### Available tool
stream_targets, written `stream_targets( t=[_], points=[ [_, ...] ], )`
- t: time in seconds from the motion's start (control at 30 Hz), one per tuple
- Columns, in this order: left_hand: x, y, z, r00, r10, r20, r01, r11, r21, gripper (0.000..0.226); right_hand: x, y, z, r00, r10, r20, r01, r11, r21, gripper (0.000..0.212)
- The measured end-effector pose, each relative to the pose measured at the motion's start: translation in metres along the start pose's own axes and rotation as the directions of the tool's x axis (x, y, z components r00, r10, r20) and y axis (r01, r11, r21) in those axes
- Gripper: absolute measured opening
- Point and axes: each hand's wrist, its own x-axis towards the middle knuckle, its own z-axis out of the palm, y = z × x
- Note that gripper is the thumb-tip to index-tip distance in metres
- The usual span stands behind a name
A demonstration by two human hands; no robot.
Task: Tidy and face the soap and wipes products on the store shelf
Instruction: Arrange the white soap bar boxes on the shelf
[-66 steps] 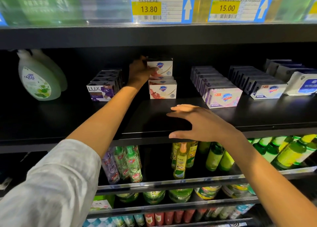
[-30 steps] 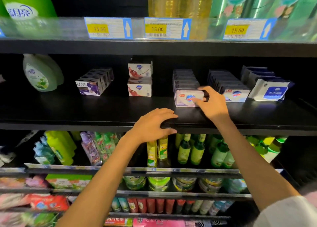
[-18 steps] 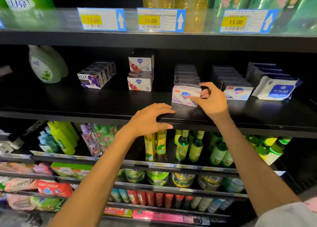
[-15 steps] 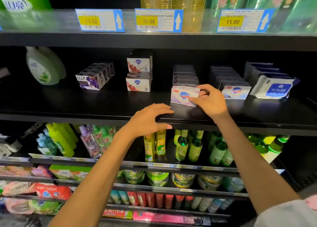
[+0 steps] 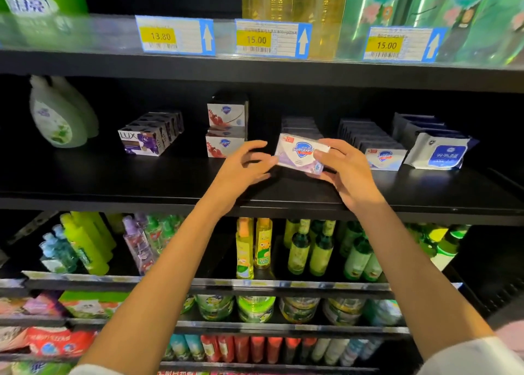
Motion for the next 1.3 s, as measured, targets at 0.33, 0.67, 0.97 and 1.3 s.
stream_targets(
  t=[0.33,0.67,0.97,1.3],
  points=[
    [0.023,-0.004,0.016,0.988,-0.104,0.117,0.132,0.954,-0.268,0.031,-0.004,0.008,-0.005,0.999,-0.044,-0.005,0.044,0.994,-0.099,0.035],
    [0.022,-0.005,0.012,0.984,-0.117,0.135,0.152,0.948,-0.281,0.032,-0.008,0.005,0.004,0.998,-0.054,0.036,0.060,0.980,-0.192,0.047],
    [0.024,-0.004,0.010,0.986,-0.117,0.115,0.150,0.928,-0.342,0.031,-0.008,0.002,0.010,0.997,0.027,0.071,-0.018,0.993,-0.114,0.030],
    [0.021,-0.005,0.006,0.976,-0.048,0.212,0.116,0.940,-0.322,0.042,-0.010,0.006,0.002,0.994,-0.070,0.087,0.080,0.989,-0.121,0.034]
  ],
)
